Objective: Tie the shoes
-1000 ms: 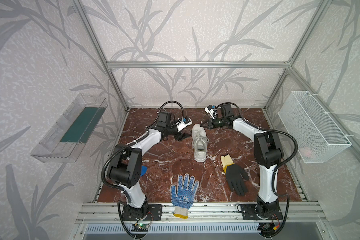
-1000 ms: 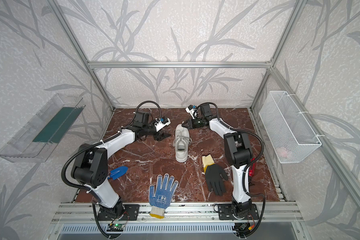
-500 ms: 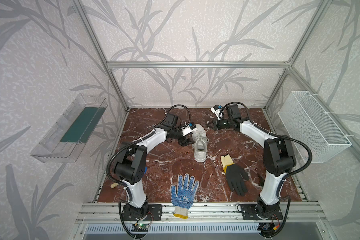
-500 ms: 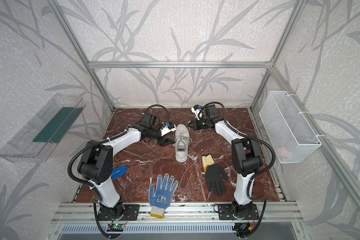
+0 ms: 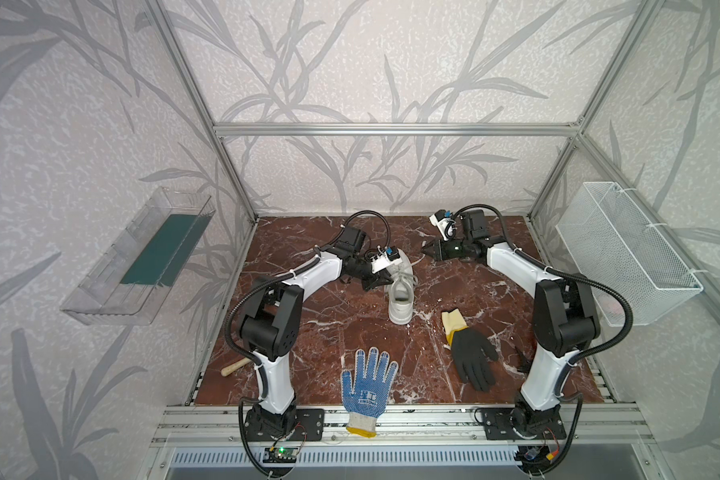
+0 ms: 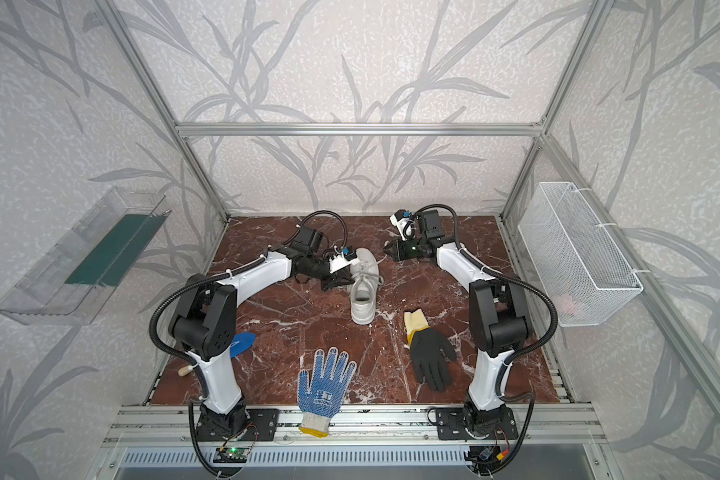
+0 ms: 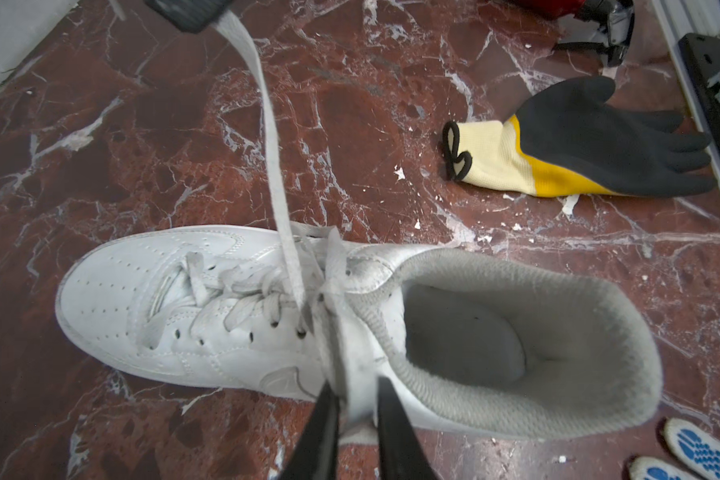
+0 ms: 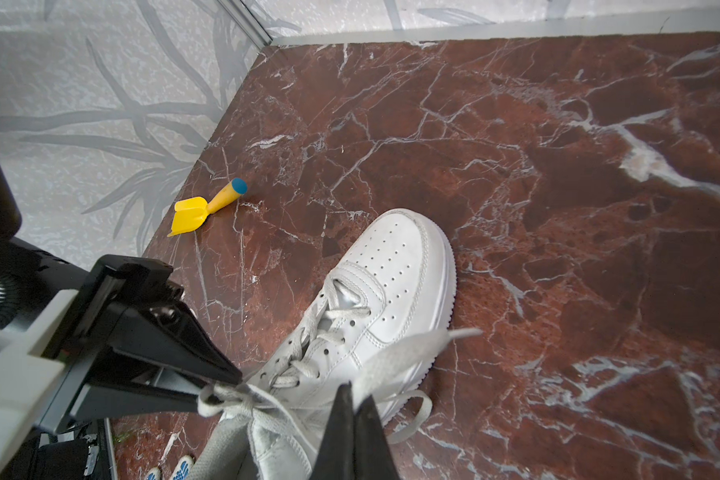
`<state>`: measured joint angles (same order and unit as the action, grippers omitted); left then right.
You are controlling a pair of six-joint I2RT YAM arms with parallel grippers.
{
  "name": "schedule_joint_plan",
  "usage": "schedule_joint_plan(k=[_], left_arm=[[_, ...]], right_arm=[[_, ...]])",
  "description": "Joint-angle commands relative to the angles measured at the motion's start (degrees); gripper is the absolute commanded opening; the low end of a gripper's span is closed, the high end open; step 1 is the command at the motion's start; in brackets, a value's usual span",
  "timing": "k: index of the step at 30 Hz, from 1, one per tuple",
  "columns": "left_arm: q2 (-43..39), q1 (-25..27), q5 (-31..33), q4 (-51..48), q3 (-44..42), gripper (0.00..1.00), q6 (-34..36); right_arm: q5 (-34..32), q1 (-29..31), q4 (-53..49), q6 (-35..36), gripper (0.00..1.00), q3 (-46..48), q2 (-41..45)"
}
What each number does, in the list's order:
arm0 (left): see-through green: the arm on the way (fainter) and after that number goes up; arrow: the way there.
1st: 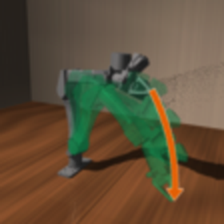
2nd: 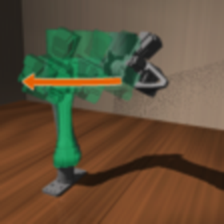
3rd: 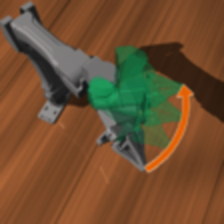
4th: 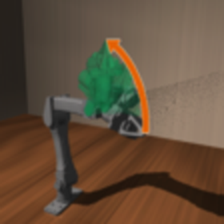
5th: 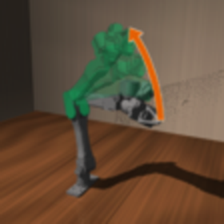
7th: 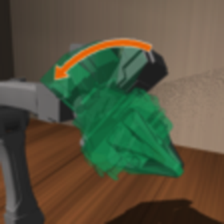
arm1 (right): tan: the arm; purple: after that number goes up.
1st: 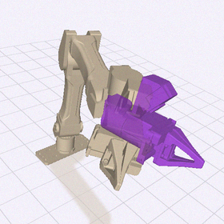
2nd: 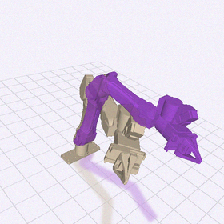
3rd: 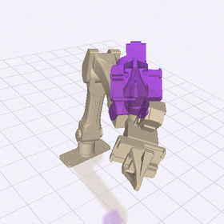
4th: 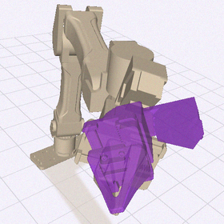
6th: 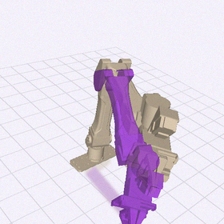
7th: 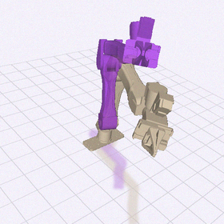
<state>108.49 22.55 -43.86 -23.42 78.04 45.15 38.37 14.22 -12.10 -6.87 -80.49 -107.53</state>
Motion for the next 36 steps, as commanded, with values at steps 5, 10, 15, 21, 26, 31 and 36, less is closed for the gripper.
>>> schedule_joint_plan(k=[5,10,15,21,26,31,36], left_arm=[[0.84,-0.75,1.7,-6.09,3.14,0.0,4.05],[0.83,-1.44,2.54,-7.4,3.69,0.0,4.99],[0.91,-1.97,2.7,-8.53,4.18,0.0,5.72],[1.8,-2.2,3.25,-9.95,5.05,0.0,6.86],[3.28,-2.59,3.34,-11.59,6.27,0.0,7.83],[4.47,-3.02,3.63,-13.23,7.55,0.0,9.2],[4.94,-3.21,4.41,-14.15,8.37,0.0,10.53]], right_arm=[[-2.85,-1.68,-0.29,0.84,0.0,2.19,3.8],[-4.81,-3.37,1.81,-0.75,0.0,4.79,4.76],[-6.23,-4.67,2.44,-0.86,0.0,6.2,5.27],[-8.45,-5.94,2.87,-1.93,0.0,7.98,5.66],[-9.8,-6.81,2.32,-3.63,0.0,8.91,5.0],[-9.45,-7.1,-0.51,-5.16,0.0,8.13,2.32],[-8.98,-7.1,-1.83,-5.77,0.0,7.89,-0.24]])
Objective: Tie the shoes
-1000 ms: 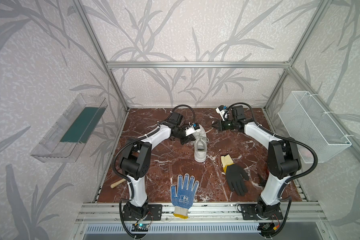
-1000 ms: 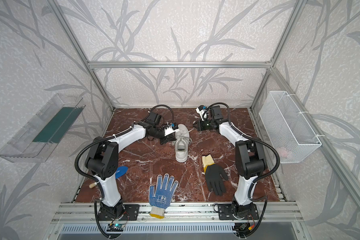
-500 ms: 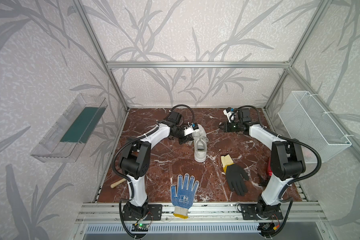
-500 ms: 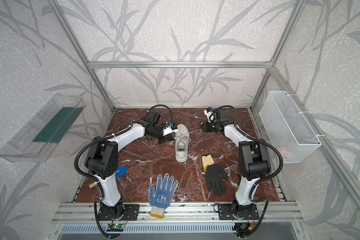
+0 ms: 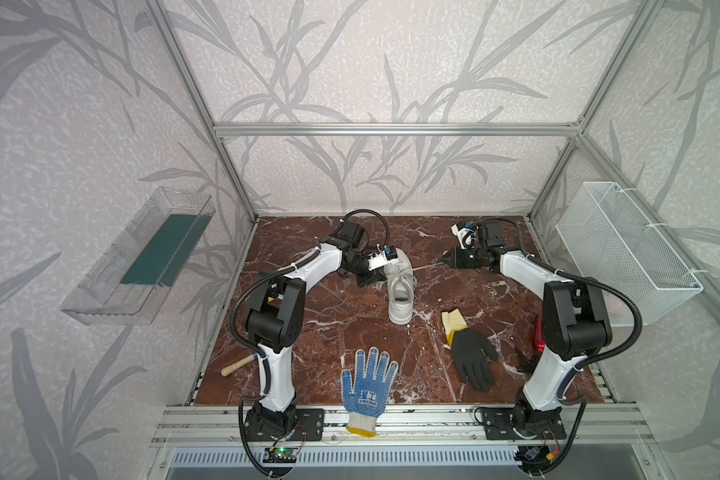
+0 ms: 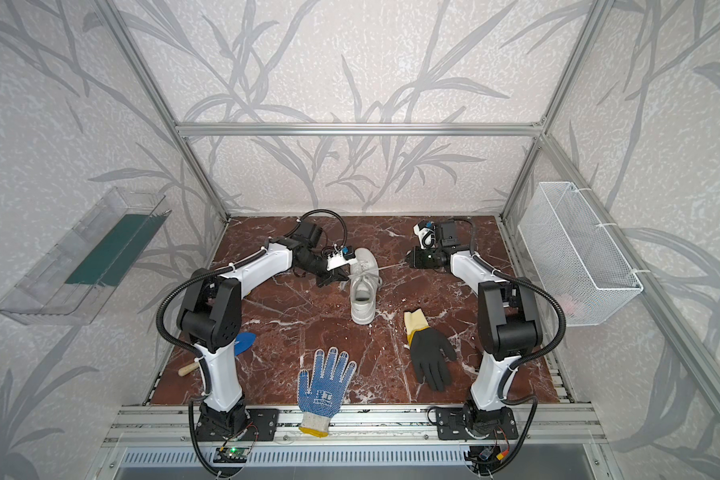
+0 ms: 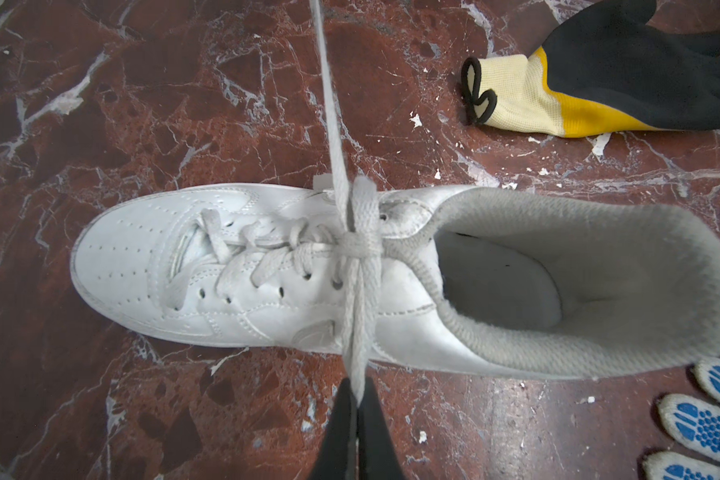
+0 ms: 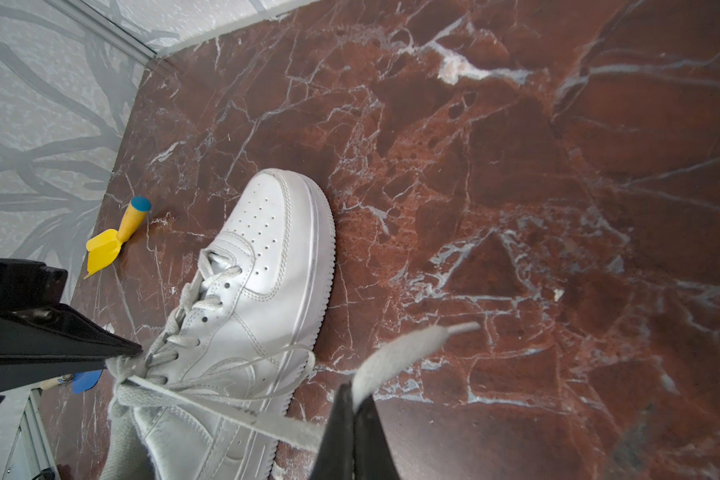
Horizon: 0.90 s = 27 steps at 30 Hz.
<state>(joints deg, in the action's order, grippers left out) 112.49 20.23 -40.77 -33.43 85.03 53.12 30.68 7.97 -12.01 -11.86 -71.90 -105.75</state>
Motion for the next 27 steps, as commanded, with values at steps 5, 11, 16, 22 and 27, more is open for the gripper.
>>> schedule_joint_plan(k=[5,11,16,22,27], left_arm=[[1.57,-0.89,1.21,-5.05,2.36,0.0,3.21],[1.84,-0.96,1.28,-5.15,2.85,0.0,3.68],[2.59,-0.89,1.34,-6.11,4.24,0.02,4.1],[2.05,-1.13,1.42,-6.19,4.7,0.35,4.33],[1.03,-1.66,1.36,-6.56,4.73,0.42,5.22]], right_arm=[[-0.12,-0.86,-3.56,-0.97,0.0,-2.21,-5.5],[1.69,-0.93,-4.16,-2.29,0.0,-4.04,-8.58],[4.38,-0.94,-3.61,-3.12,0.08,-4.14,-9.09],[5.99,-1.98,-2.86,-3.49,0.41,-3.35,-6.38],[6.65,-3.55,-5.0,-1.77,0.45,-3.03,-3.67]])
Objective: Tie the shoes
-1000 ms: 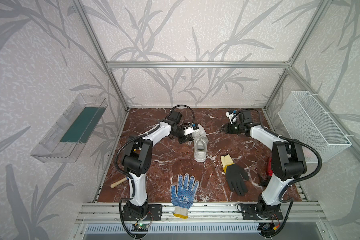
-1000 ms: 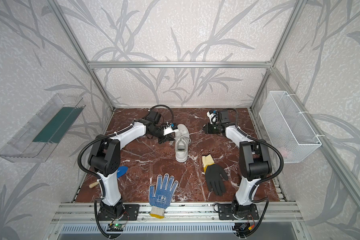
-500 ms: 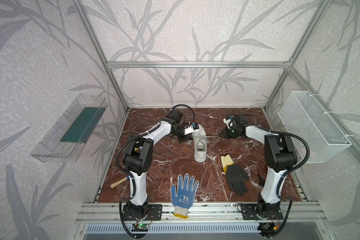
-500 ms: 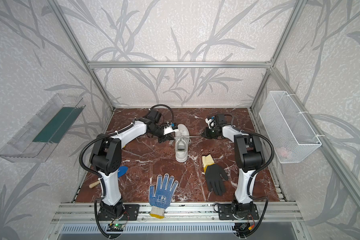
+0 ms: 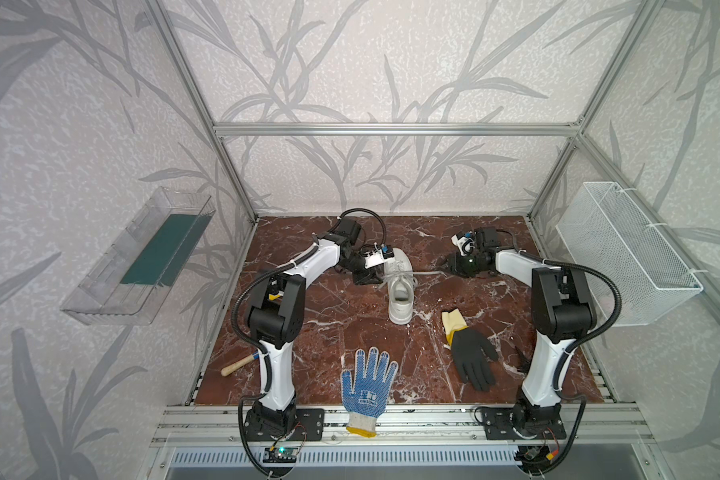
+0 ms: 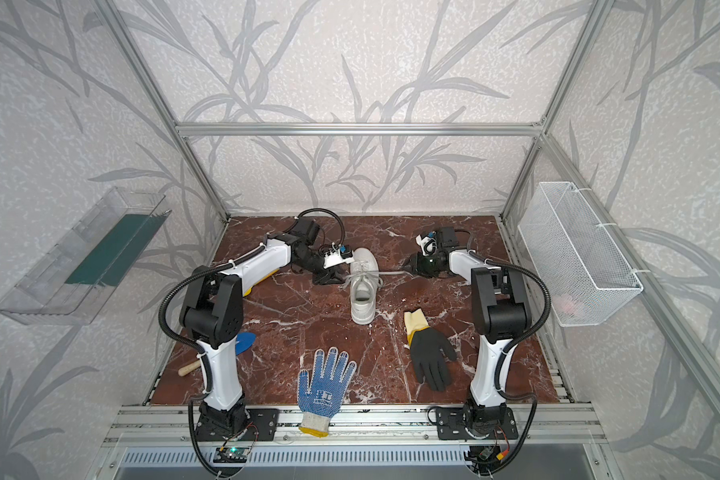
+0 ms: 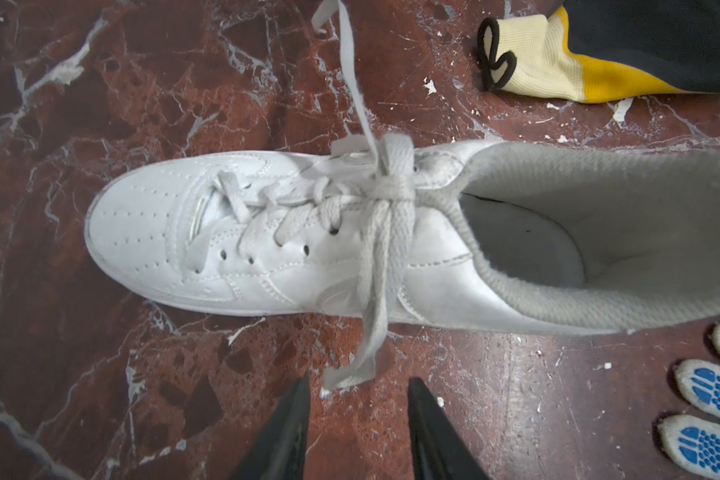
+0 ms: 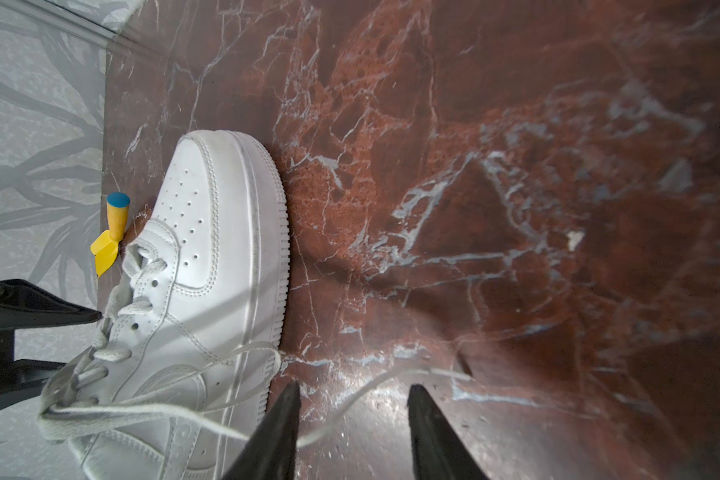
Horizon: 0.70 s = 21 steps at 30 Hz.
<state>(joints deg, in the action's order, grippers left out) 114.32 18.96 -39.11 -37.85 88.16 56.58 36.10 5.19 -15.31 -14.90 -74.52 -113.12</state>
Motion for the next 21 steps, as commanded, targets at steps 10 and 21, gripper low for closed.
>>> schedule_joint_plan(k=[10,21], left_arm=[[-1.67,-0.16,-2.31,-1.67,1.94,0.36,3.14],[0.4,0.9,-3.84,-2.63,4.43,0.26,2.66]], right_arm=[[2.02,-1.61,-2.48,4.79,0.47,2.25,7.34],[7.23,5.73,-3.03,15.04,0.42,1.84,7.36]])
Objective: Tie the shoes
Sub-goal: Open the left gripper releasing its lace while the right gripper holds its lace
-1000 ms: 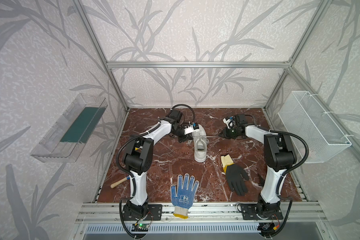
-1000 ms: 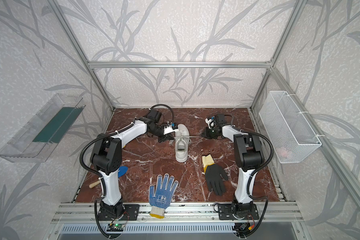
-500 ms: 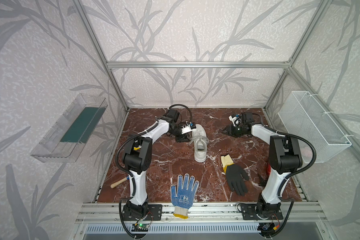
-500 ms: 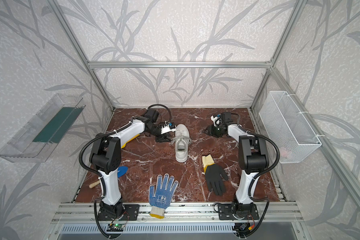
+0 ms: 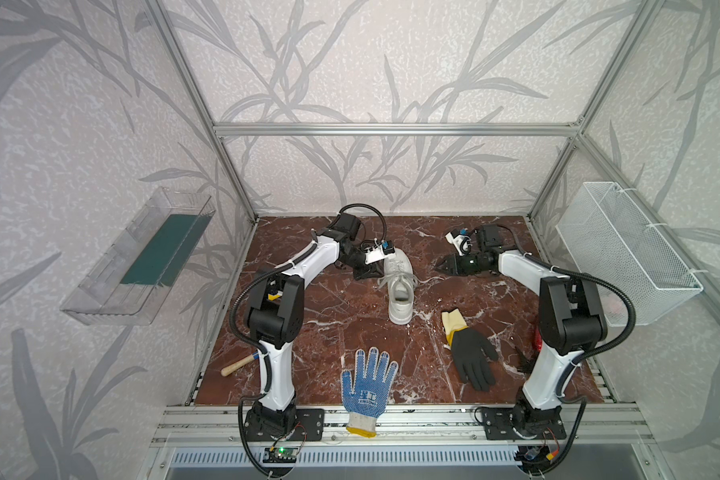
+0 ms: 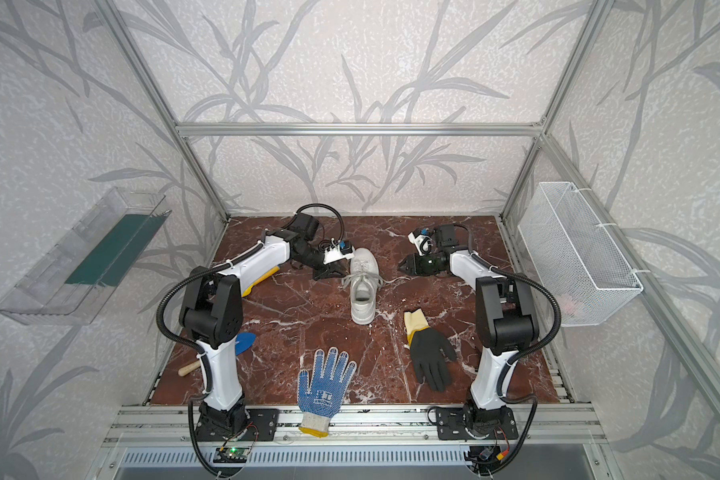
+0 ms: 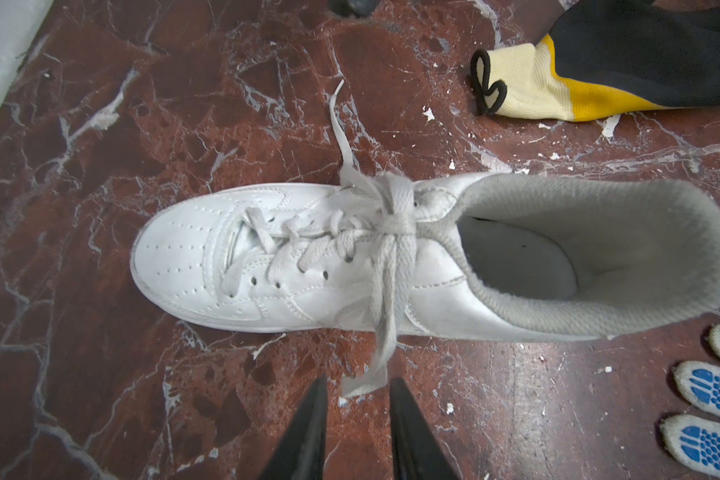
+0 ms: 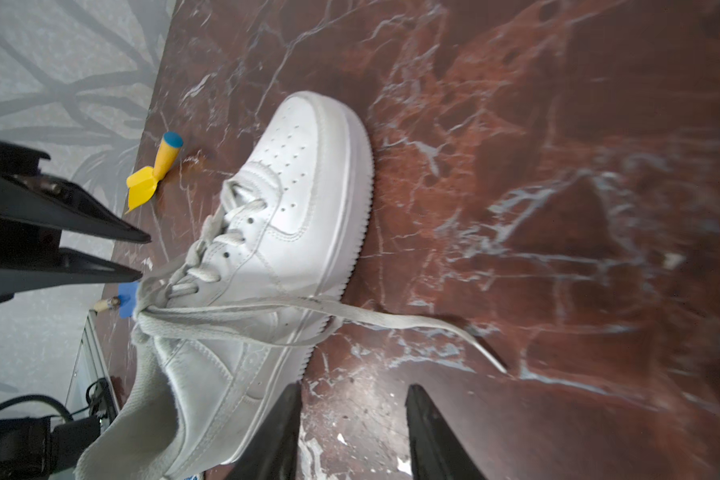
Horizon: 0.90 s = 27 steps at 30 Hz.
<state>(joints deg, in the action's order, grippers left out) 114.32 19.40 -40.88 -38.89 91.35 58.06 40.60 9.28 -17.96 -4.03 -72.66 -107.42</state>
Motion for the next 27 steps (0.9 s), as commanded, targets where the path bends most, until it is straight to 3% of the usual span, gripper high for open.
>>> schedule_joint_plan(k=[1,7,11,27], left_arm=[[0.46,0.55,-2.28,-1.62,1.24,0.26,1.15],[1.64,0.95,-2.47,-4.5,2.46,0.25,2.14],[2.26,1.01,-2.14,-4.64,2.6,0.15,1.79],[2.78,1.04,-1.14,-3.89,2.96,0.0,0.91]], right_arm=[[3.76,2.16,-0.18,4.37,0.41,-0.02,1.49],[5.12,4.56,1.14,5.32,0.41,-0.11,1.07],[6.37,5.21,2.17,5.24,0.41,0.14,0.98],[9.08,6.7,4.46,6.5,0.41,1.56,1.22]])
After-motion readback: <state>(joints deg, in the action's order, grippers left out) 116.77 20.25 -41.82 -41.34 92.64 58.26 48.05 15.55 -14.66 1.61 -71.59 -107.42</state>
